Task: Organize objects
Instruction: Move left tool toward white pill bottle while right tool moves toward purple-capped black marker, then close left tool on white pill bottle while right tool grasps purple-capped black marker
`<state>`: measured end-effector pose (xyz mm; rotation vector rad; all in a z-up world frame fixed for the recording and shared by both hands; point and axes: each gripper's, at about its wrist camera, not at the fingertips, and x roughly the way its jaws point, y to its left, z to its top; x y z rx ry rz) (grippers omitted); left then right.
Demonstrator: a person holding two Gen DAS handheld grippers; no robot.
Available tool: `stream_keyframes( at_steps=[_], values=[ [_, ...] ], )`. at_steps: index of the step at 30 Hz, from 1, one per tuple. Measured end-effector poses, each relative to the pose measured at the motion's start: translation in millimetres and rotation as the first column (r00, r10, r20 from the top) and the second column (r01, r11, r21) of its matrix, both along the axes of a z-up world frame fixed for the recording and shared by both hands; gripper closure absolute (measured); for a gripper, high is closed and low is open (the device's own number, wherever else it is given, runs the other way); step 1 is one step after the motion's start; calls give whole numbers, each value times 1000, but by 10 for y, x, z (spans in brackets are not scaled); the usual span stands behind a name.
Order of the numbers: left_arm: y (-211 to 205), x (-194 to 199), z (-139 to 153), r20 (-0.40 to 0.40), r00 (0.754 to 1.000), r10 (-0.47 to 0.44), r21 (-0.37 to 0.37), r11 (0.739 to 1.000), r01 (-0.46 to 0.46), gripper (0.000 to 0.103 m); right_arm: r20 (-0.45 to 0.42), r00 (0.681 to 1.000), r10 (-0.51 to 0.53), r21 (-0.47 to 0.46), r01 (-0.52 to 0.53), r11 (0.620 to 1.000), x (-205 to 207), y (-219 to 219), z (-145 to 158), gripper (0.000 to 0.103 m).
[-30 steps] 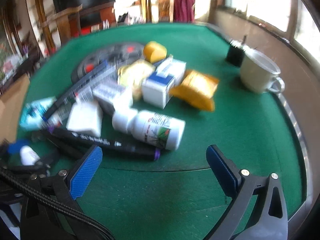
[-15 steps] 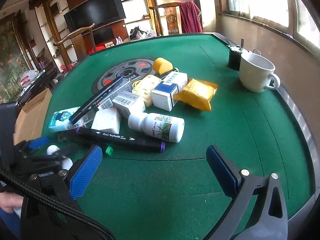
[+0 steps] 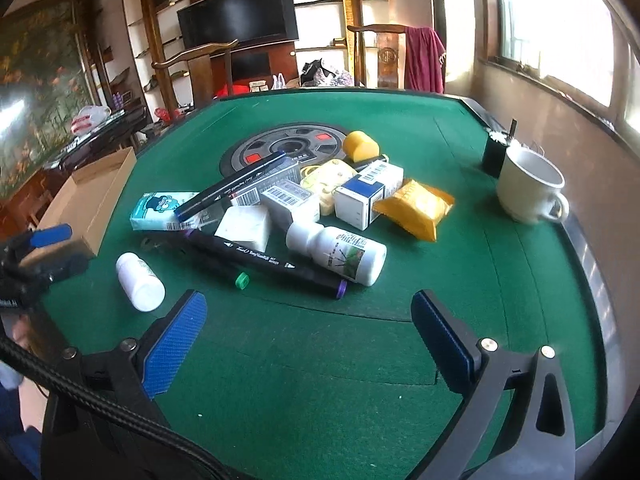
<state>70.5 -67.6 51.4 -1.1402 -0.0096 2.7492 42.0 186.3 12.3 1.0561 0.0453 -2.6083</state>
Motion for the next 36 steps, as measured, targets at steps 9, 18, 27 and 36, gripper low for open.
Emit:
stream_keyframes(
  at_steps=[9,18,27,36],
  values=[
    [101,25,-116,57,995,-84,59,995,80,4,57,957,283,141,-289,947,-248,-370,-93,52],
    [-19,75,-170,78,996,-48,70,997,43,4,190,900,391,231,-428,874,-793,-634,-345,76],
    [21,19,-175,93,992,-88,102,992,78,4,224,898,379,221,-425,878,-606,-648,-416,86],
    [213,-49,-241,162,980,-113,139,986,90,4,155,916,371,216,-398,892,-377,-579,-336,81]
  ],
)
